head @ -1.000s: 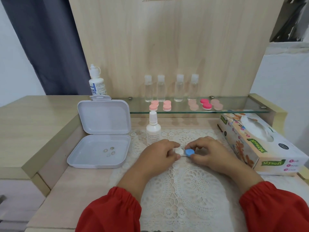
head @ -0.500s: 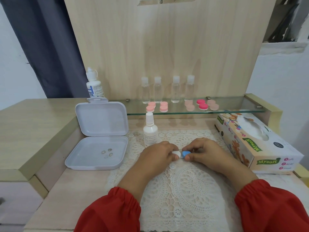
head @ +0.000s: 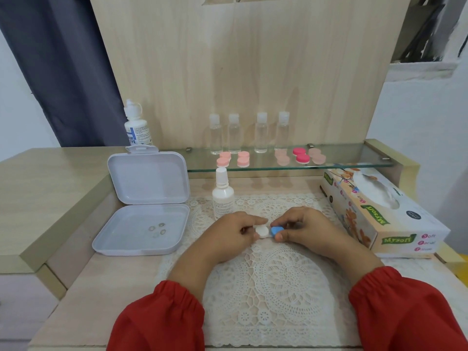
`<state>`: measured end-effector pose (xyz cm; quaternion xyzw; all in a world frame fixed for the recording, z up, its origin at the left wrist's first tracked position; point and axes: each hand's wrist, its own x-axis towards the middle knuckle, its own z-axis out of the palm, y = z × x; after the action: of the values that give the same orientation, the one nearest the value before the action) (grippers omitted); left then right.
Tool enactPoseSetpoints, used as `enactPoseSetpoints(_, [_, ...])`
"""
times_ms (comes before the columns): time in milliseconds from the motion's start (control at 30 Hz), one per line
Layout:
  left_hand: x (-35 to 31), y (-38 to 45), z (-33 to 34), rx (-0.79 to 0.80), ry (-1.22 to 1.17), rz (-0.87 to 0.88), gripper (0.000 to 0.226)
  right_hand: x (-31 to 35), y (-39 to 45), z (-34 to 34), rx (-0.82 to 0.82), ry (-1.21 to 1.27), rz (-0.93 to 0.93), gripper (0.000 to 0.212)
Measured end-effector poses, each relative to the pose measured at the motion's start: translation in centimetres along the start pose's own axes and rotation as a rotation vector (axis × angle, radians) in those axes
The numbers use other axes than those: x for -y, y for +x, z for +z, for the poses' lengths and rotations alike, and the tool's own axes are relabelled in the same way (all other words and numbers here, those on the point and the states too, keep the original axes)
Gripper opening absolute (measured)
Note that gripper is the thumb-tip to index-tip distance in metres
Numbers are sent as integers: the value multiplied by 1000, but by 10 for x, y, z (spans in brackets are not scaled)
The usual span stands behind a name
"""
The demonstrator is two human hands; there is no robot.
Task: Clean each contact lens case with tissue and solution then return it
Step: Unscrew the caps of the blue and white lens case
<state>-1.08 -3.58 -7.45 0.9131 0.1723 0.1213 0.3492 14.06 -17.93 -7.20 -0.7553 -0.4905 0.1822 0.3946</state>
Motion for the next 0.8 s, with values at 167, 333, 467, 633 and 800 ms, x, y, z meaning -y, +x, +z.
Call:
enactPoseSetpoints(167, [-3, 2, 5, -62, 21, -40, 15, 0, 0, -1, 11, 3, 1, 25])
enactPoseSetpoints(333, [-2, 2, 2, -3, -30, -48, 28, 0, 0, 0, 9, 23, 7, 24])
enactPoseSetpoints(467, [-3, 1, 1, -25, -9, -22, 23, 0, 0, -1, 13, 25, 0, 23])
enactPoseSetpoints(633, [-6, 1, 4, -41, 36, -52, 25, -1, 0, -1, 7, 30, -4, 27])
enactPoseSetpoints(800, [-3, 1, -2, -13, -62, -30, 25, -1, 1, -1, 21, 32, 2, 24])
